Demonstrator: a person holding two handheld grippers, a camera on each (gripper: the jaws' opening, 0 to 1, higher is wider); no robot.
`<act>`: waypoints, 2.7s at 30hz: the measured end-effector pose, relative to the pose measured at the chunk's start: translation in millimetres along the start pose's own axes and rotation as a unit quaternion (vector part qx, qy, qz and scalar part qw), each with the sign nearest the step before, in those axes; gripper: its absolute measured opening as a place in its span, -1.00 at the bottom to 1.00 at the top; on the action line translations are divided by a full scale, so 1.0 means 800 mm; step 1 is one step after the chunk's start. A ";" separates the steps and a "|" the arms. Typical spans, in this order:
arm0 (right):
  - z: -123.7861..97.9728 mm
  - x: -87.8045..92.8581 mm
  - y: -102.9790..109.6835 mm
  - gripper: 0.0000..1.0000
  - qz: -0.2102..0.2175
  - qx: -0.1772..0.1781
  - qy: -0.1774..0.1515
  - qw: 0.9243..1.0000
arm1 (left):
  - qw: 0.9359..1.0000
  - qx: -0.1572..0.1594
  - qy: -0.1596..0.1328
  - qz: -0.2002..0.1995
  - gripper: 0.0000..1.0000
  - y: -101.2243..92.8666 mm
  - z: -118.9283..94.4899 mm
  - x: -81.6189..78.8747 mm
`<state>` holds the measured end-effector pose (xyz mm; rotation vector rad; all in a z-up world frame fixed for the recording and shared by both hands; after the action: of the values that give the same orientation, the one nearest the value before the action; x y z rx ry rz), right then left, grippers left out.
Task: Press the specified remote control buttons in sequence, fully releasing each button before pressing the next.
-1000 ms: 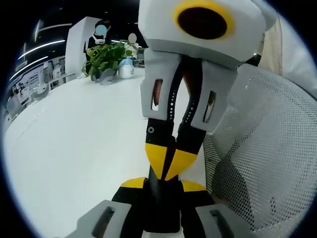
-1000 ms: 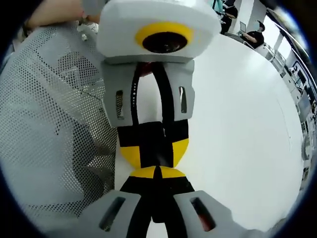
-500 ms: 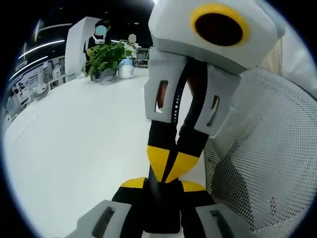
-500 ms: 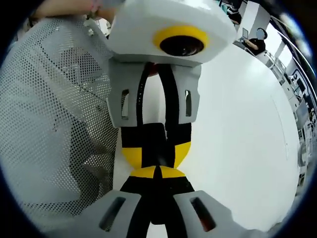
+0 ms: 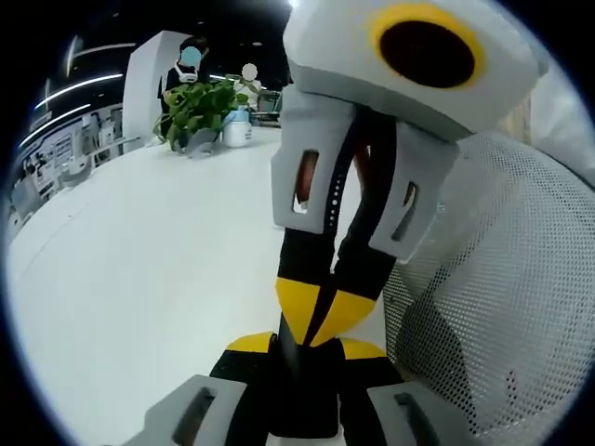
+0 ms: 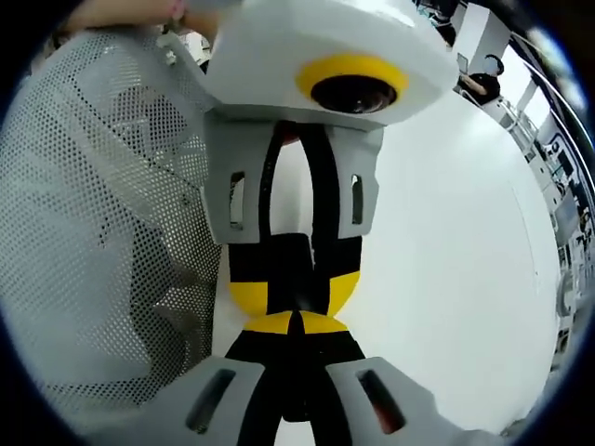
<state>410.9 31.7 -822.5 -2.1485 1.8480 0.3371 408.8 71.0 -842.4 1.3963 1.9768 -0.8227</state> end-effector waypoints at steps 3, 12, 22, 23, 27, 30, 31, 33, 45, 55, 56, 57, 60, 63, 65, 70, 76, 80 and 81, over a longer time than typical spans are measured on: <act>0.000 0.000 0.000 -1.00 0.002 -0.002 -0.001 1.000 | 1.000 -0.001 0.000 0.000 -0.50 0.000 0.000 0.000; 0.001 -0.002 0.001 -1.00 -0.024 -0.001 0.016 1.000 | 1.000 0.000 0.000 0.003 -0.51 0.000 0.001 0.000; -0.001 0.002 0.000 -1.00 0.014 0.001 -0.011 1.000 | 1.000 -0.001 0.003 0.005 -0.51 -0.001 0.001 0.000; -0.001 0.003 0.000 -1.00 0.019 0.004 -0.016 1.000 | 1.000 -0.001 0.003 0.005 -0.51 -0.001 0.001 0.000; -0.002 0.008 0.002 -1.00 0.029 0.009 -0.040 0.999 | 1.000 -0.002 0.004 0.006 -0.50 -0.001 0.001 0.000; -0.004 0.011 0.004 -0.94 0.035 0.006 -0.043 0.998 | 1.000 -0.001 0.004 0.006 -0.50 -0.001 0.001 0.000; -0.005 0.012 0.006 -0.91 0.032 0.006 -0.044 0.998 | 1.000 -0.001 0.004 0.006 -0.50 -0.001 0.001 0.000; -0.006 0.015 0.007 -0.86 0.017 0.011 -0.045 0.999 | 1.000 0.000 0.004 0.006 -0.50 -0.002 0.001 0.000; -0.013 0.043 0.000 -0.60 0.041 -0.001 -0.065 0.997 | 1.000 -0.001 0.007 0.009 -0.50 -0.002 0.001 0.000; -0.014 0.050 -0.001 -0.55 0.050 -0.010 -0.084 0.995 | 1.000 -0.002 0.008 0.010 -0.50 -0.003 0.001 -0.001; -0.014 0.050 -0.002 -0.54 0.051 -0.010 -0.085 0.995 | 1.000 -0.002 0.007 0.009 -0.50 -0.003 0.001 -0.001; -0.014 0.051 -0.002 -0.54 0.052 -0.011 -0.086 0.995 | 1.000 -0.002 0.007 0.009 -0.50 -0.003 0.001 -0.001; -0.014 0.053 -0.002 -0.52 0.058 -0.009 -0.088 0.994 | 1.000 -0.003 0.007 0.009 -0.50 -0.003 0.001 -0.001; -0.009 0.067 -0.002 -0.46 0.056 -0.003 -0.061 0.997 | 1.000 -0.005 0.012 0.015 -0.50 -0.004 0.002 -0.001; -0.011 0.072 0.002 -0.48 0.062 -0.004 -0.072 0.995 | 0.999 -0.002 0.019 0.026 -0.50 -0.008 0.004 -0.003; -0.012 0.081 0.005 -0.47 0.085 0.005 -0.083 0.993 | 0.999 0.003 0.021 0.031 -0.50 -0.009 0.005 -0.004; -0.012 0.085 0.009 -0.45 0.105 0.024 -0.089 0.990 | 0.999 0.004 0.027 0.035 -0.50 -0.009 0.006 -0.006; -0.012 0.083 0.010 -0.45 0.115 0.034 -0.079 0.990 | 0.999 0.004 0.027 0.035 -0.50 -0.009 0.007 -0.006; -0.013 0.084 0.011 -0.45 0.114 0.036 -0.079 0.990 | 0.999 0.004 0.027 0.037 -0.50 -0.009 0.007 -0.006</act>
<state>412.7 -35.1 -837.5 -1.8123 1.9844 0.4677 403.9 61.9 -841.3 1.5020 1.9505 -0.7668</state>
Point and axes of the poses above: the point that each gripper's makers call its tool centre point, and the gripper's own axes: z roughly forward along the fingers, y roughly to its left, x roughly out of its underside, the point moved 5 cm from there along -z, roughly backward along the fingers, and after that the axes turned 3 degrees about y, right-handed, at the moved point
